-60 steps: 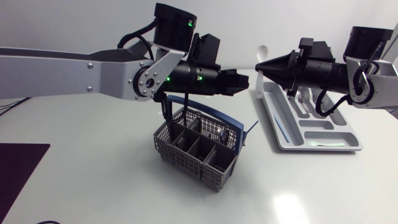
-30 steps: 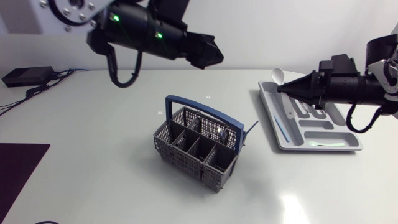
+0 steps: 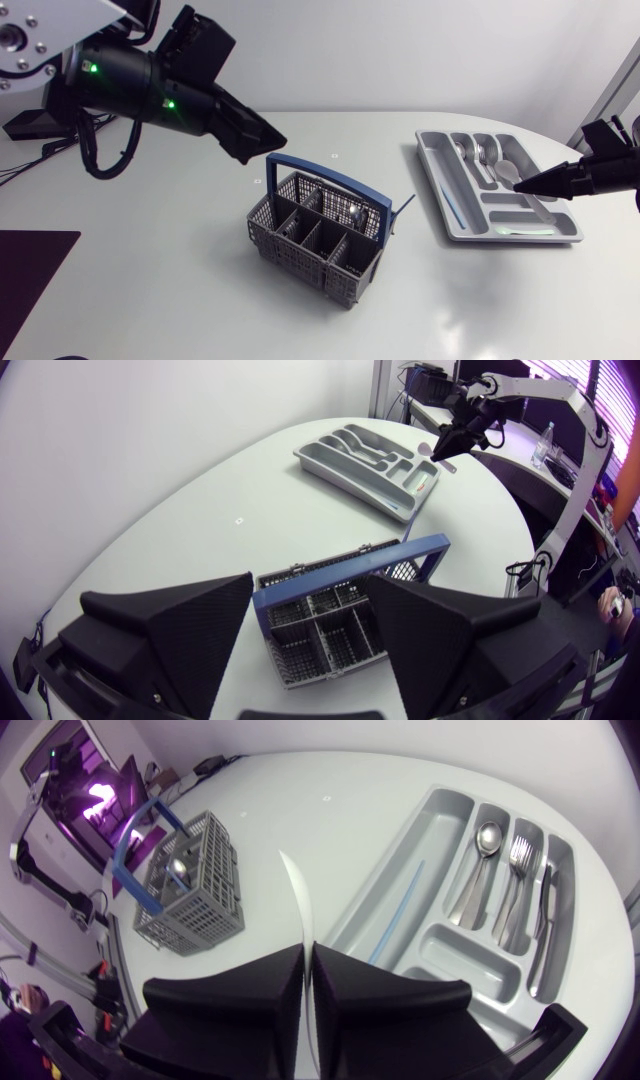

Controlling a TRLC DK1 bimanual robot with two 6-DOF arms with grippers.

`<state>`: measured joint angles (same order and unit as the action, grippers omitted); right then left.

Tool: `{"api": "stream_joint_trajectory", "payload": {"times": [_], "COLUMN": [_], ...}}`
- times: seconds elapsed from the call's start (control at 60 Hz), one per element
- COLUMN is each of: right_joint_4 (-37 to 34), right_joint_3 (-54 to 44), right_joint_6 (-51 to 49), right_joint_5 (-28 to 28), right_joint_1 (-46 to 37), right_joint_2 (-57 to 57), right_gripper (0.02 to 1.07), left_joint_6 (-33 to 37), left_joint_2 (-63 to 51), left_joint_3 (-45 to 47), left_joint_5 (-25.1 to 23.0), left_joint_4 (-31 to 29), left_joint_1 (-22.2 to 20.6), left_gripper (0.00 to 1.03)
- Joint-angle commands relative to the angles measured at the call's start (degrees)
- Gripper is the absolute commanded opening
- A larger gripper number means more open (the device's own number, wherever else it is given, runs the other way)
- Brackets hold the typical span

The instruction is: Unload the cutlery basket into the drawer organizer.

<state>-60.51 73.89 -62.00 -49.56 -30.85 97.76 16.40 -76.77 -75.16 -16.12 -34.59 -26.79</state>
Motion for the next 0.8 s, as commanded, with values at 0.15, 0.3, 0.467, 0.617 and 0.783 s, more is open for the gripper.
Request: {"api": "stream_joint_trajectory", "payload": {"times": [0.15,0.3,0.467,0.617,0.783], "right_joint_4": [-2.16,-4.26,7.51,14.9,20.34], "right_joint_3": [4.95,9.17,5.48,2.84,0.47], "right_joint_6": [-23.43,-35.3,-37.06,-37.93,-37.93], "right_joint_5": [10.45,18.01,25.3,28.91,31.54], "right_joint_1": [-1.58,-1.32,-0.44,0.7,1.23], "right_joint_2": [7.63,13.25,14.31,15.54,17.29], "right_gripper": [0.12,0.12,0.12,0.12,0.19], "left_joint_6": [3.81,5.39,6.89,7.77,8.03], "left_joint_2": [4.0,6.11,8.22,10.5,12.09], "left_joint_3": [8.62,12.84,16.62,19.61,23.39], "left_joint_5": [0.12,0.39,0.39,0.39,0.39], "left_joint_4": [0.22,0.84,1.1,1.1,1.54], "left_joint_1": [1.21,1.56,2.26,3.14,3.23], "left_gripper": [0.82,0.82,0.82,0.82,0.82]}}
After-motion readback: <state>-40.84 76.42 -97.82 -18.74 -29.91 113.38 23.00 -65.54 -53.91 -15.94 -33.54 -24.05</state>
